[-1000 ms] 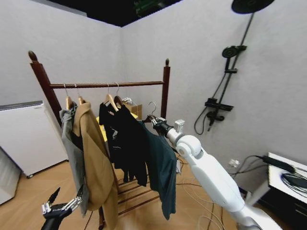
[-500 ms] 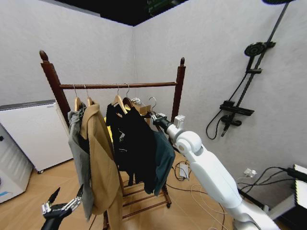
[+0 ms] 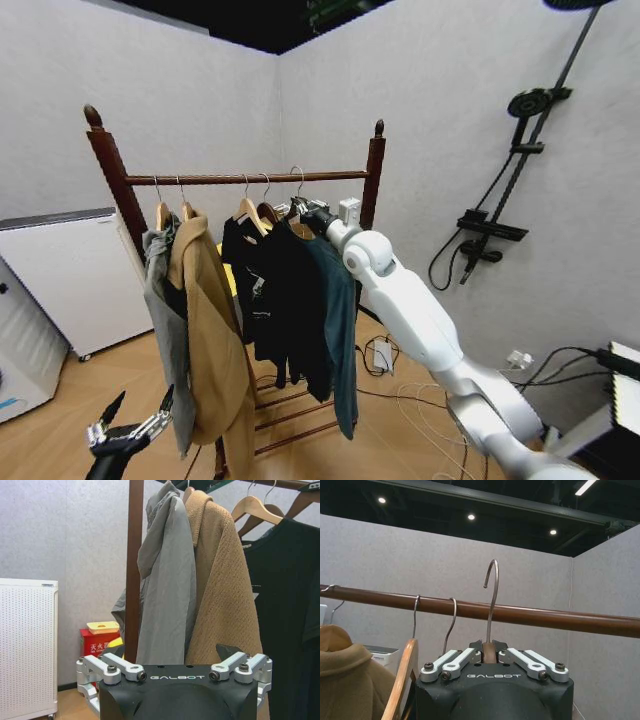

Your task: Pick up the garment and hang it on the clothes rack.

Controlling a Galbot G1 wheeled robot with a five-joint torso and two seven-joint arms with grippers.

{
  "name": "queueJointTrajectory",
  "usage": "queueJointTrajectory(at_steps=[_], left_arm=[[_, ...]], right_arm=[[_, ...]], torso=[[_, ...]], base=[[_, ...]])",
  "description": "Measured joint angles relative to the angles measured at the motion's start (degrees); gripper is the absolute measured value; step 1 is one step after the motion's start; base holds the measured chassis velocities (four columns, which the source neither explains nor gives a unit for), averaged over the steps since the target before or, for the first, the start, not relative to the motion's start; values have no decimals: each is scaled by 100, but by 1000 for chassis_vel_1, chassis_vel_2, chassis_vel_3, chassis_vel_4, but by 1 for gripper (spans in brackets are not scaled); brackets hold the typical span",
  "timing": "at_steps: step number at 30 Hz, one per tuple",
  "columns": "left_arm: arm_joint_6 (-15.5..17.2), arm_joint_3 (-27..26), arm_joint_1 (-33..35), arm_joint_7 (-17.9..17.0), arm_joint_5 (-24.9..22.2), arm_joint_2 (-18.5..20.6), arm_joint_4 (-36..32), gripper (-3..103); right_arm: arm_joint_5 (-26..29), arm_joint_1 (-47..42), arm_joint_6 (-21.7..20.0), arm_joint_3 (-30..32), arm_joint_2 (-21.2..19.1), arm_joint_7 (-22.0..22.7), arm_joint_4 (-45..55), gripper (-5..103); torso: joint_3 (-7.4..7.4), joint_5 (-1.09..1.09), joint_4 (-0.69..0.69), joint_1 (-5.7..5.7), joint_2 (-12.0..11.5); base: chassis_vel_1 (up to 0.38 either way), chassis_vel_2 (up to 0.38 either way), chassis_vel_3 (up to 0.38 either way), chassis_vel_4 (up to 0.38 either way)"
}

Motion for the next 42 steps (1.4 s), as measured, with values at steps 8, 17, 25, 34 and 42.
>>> queueJointTrajectory(at_steps=[8,17,25,34,42], left_arm=[[0,0,0,0,0,0,0,100],[0,0,0,-1,0,0,0,100],[0,0,0,0,0,0,0,100],[0,0,0,-1,0,0,0,100],[0,0,0,-1,0,0,0,100]], right_arm=[[-426,306,243,60,220,-120,-755,9],[-539,540,420,65,393,-301,-1412,9],[-662,616,558,-5,589,-451,-1934,9],[-742,432,736,23,608,-574,-1945,26],[-331,-319,235,276,-34,-224,-312,54]], torso=[[0,1,-1,-1,0],[0,1,-1,-1,0],[0,1,-1,-1,0],[-1,1,-1,-2,0],[-1,2,-1,-2,0]], base=[[0,0,0,0],[0,0,0,0],[0,0,0,0],[0,0,0,0],[0,0,0,0]])
